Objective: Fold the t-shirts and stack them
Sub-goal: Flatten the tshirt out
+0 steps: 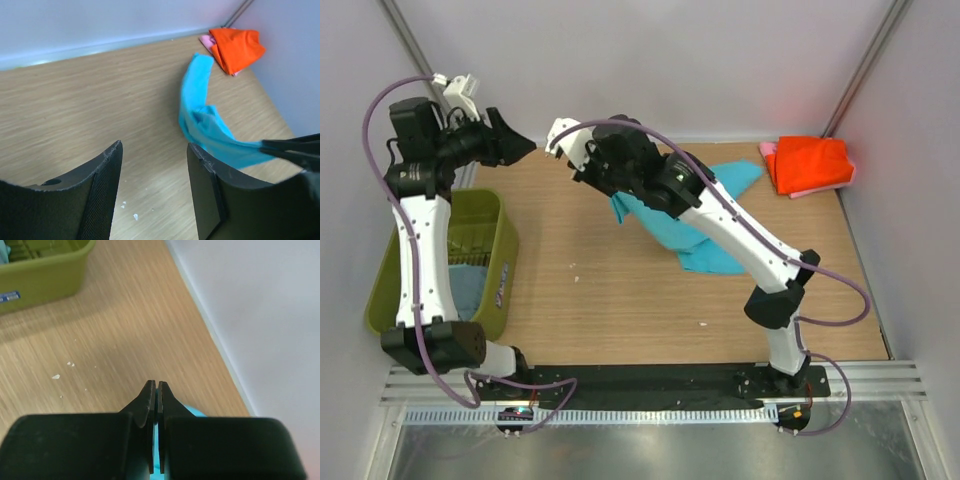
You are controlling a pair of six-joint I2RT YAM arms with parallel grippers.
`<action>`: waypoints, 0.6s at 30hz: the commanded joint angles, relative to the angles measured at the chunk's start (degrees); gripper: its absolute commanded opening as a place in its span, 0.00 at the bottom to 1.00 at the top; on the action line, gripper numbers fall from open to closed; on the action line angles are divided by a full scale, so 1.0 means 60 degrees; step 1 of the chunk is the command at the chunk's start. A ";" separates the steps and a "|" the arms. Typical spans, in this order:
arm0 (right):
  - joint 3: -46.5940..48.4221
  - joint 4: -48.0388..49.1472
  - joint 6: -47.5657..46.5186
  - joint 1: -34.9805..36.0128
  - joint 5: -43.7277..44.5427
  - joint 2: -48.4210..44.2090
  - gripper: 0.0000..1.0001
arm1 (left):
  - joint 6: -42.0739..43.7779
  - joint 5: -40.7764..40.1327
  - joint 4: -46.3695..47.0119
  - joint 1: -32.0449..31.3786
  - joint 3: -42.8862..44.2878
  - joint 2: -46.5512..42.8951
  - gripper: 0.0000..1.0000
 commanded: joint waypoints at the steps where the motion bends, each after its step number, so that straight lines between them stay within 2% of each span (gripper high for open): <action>1: 0.0683 0.0617 -0.0163 -0.0641 0.0949 -0.1621 0.01 | 0.0305 -0.0713 0.0414 0.0131 -0.0367 -0.0133 0.56; 6: 0.0157 0.1175 -0.0427 -0.1841 0.1478 -0.2193 0.01 | 0.0085 -0.0580 0.0399 0.0044 -0.0646 -0.0207 0.55; 9: -0.1116 0.1322 -0.0193 -0.2968 0.1523 -0.2486 0.01 | 0.0172 -0.0420 0.0048 -0.0059 -0.0617 0.0027 0.55; 10: -0.1743 0.1337 -0.0135 -0.3537 0.1523 -0.2559 0.01 | 0.0390 -0.0230 -0.0446 -0.0132 -0.0515 0.0129 0.55; 15: -0.3388 0.1103 -0.0193 -0.4610 0.1713 -0.2706 0.01 | 0.1475 -0.0272 -0.3111 -0.1069 0.0540 0.1520 0.53; 18: -0.4457 0.1044 -0.0193 -0.4904 0.1553 -0.2838 0.01 | 0.1797 -0.0126 -0.3584 -0.1406 0.0439 0.2119 0.51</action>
